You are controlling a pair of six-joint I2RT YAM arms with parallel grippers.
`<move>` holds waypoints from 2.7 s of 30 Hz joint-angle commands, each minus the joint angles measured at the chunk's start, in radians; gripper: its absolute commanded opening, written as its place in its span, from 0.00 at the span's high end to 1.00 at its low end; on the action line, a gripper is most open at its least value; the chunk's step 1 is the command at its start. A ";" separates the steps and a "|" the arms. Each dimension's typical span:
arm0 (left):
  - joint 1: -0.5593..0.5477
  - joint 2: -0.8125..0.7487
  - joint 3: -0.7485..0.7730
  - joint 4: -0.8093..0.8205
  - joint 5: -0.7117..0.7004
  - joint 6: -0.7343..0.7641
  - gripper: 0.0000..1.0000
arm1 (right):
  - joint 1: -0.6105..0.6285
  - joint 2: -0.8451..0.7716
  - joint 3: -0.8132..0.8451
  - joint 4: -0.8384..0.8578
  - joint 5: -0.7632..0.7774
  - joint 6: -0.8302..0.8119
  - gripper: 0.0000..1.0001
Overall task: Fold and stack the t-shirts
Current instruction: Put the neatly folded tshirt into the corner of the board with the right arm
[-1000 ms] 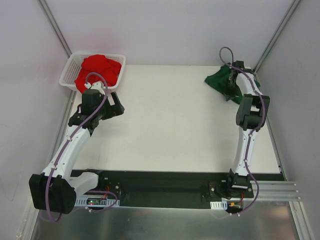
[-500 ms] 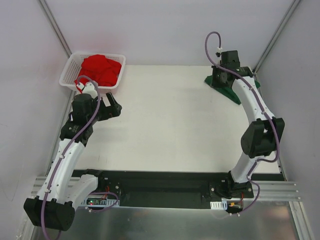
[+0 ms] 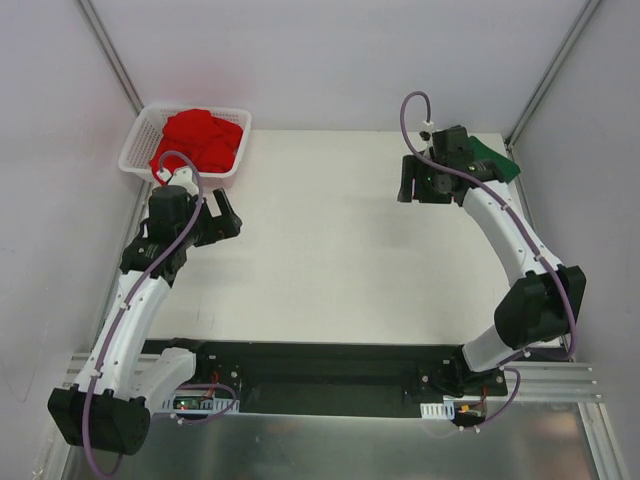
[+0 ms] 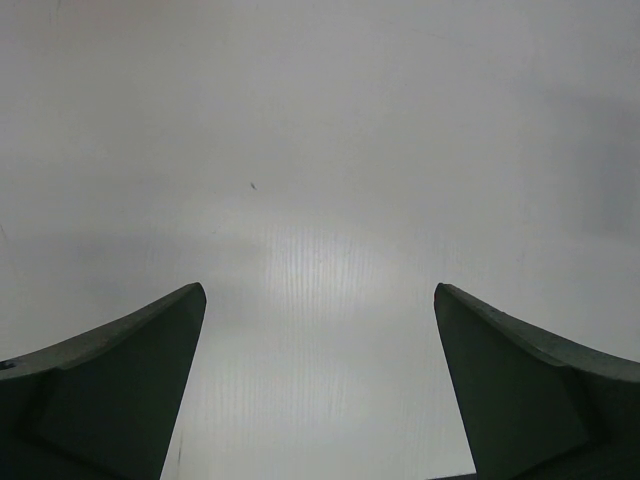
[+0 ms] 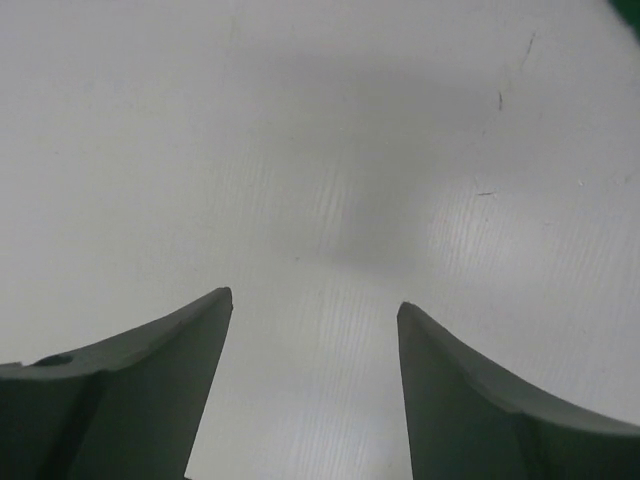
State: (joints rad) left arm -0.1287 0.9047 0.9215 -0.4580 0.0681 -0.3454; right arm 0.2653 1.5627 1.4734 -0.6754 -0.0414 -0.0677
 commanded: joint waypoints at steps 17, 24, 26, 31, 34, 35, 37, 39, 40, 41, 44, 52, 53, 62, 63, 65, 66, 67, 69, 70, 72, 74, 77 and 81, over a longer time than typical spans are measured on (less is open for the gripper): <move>0.014 -0.035 0.042 -0.053 -0.096 0.059 0.01 | 0.052 -0.311 -0.205 0.057 0.212 0.065 0.01; 0.014 -0.021 0.042 -0.053 -0.093 0.065 0.00 | 0.049 -0.389 -0.314 0.091 0.302 0.143 0.00; 0.014 -0.032 0.040 -0.050 -0.080 0.066 0.01 | 0.043 -0.414 -0.353 0.105 0.298 0.147 0.00; 0.014 -0.079 0.007 -0.004 -0.070 0.072 0.01 | 0.020 -0.477 -0.438 0.142 0.270 0.167 0.04; 0.014 -0.076 -0.004 0.001 -0.070 0.075 0.01 | 0.006 -0.483 -0.482 0.155 0.241 0.166 0.04; 0.014 -0.066 -0.007 0.002 -0.070 0.074 0.01 | 0.005 -0.498 -0.493 0.161 0.233 0.166 0.04; 0.014 -0.056 -0.012 0.004 -0.070 0.071 0.01 | 0.005 -0.523 -0.531 0.184 0.235 0.163 0.04; 0.014 -0.050 -0.018 0.010 -0.070 0.069 0.01 | -0.001 -0.558 -0.565 0.198 0.235 0.160 0.04; 0.014 -0.050 -0.018 0.012 -0.070 0.074 0.01 | -0.006 -0.567 -0.576 0.200 0.232 0.160 0.04; 0.014 -0.050 -0.022 0.018 -0.070 0.080 0.01 | -0.008 -0.576 -0.582 0.201 0.226 0.155 0.04; 0.015 -0.061 -0.030 0.024 -0.070 0.089 0.01 | -0.015 -0.586 -0.588 0.192 0.216 0.143 0.04; 0.014 -0.082 -0.036 0.030 -0.070 0.098 0.01 | -0.015 -0.579 -0.588 0.180 0.210 0.135 0.04; 0.014 -0.082 -0.036 0.030 -0.070 0.100 0.01 | -0.015 -0.578 -0.588 0.180 0.209 0.134 0.04; 0.014 -0.093 -0.042 0.032 -0.070 0.100 0.01 | -0.015 -0.587 -0.596 0.174 0.225 0.132 0.04; 0.014 -0.092 -0.042 0.030 -0.070 0.100 0.01 | -0.015 -0.587 -0.598 0.172 0.227 0.132 0.04; 0.014 -0.089 -0.041 0.032 -0.070 0.098 0.01 | -0.015 -0.592 -0.598 0.172 0.229 0.135 0.04; 0.014 -0.087 -0.039 0.032 -0.070 0.100 0.01 | -0.015 -0.595 -0.602 0.172 0.229 0.137 0.04; 0.014 -0.087 -0.039 0.032 -0.070 0.098 0.01 | -0.017 -0.598 -0.605 0.172 0.230 0.138 0.04; 0.014 -0.089 -0.039 0.032 -0.070 0.102 0.01 | -0.015 -0.613 -0.616 0.177 0.232 0.146 0.04; 0.014 -0.090 -0.041 0.032 -0.070 0.102 0.01 | -0.015 -0.619 -0.622 0.181 0.230 0.147 0.04; 0.014 -0.092 -0.042 0.032 -0.070 0.100 0.01 | -0.015 -0.636 -0.628 0.186 0.235 0.151 0.04; 0.014 -0.090 -0.046 0.032 -0.070 0.102 0.01 | -0.017 -0.645 -0.640 0.185 0.236 0.154 0.04; 0.014 -0.089 -0.046 0.032 -0.070 0.102 0.01 | -0.015 -0.664 -0.648 0.177 0.239 0.158 0.04; 0.014 -0.087 -0.046 0.032 -0.071 0.100 0.01 | -0.015 -0.694 -0.657 0.165 0.253 0.169 0.04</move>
State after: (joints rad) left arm -0.1287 0.8288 0.8833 -0.4500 -0.0082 -0.2680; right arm 0.2565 0.9115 0.8230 -0.5125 0.1829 0.0784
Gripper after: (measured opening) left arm 0.993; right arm 0.965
